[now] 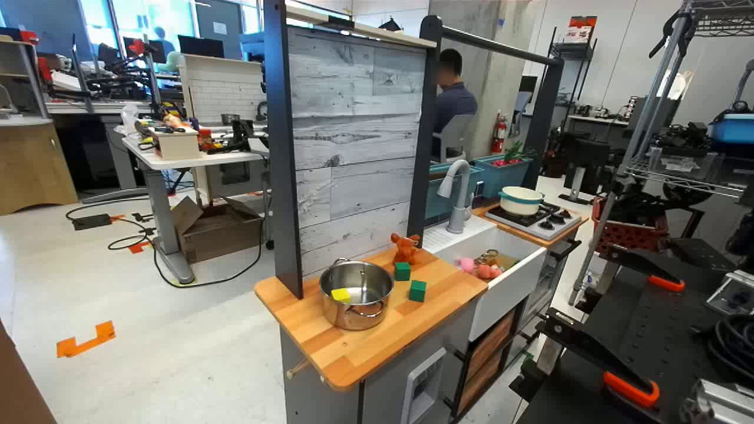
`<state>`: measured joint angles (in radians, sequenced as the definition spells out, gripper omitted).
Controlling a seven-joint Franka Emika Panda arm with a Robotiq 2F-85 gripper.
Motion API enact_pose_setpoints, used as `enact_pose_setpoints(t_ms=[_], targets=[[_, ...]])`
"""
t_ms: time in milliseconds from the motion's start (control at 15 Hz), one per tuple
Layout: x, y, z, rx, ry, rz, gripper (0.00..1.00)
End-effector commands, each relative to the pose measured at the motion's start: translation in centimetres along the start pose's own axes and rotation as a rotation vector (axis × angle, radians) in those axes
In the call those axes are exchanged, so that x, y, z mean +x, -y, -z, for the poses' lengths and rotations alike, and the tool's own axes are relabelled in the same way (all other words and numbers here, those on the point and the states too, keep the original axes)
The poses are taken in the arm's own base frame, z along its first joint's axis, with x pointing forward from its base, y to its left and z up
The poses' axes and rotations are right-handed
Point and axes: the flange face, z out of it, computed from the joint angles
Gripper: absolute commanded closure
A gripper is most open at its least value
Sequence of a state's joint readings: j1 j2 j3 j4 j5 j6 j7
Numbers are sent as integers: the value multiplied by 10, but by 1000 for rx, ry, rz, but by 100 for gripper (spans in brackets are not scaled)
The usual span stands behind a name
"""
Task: Pick up the green block at the front of the counter and put it in the sink
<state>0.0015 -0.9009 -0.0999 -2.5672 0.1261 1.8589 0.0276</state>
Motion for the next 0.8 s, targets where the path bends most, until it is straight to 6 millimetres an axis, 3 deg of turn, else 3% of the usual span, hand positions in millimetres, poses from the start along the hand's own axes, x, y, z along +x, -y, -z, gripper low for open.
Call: enact_pose_setpoints(t_ms=[0,400,733], targets=[[0,0,1,0,-2,0,0],[23,-15,-28,-40,-36,-30,0],[47,-29,-34,-51,-76,-68,0]])
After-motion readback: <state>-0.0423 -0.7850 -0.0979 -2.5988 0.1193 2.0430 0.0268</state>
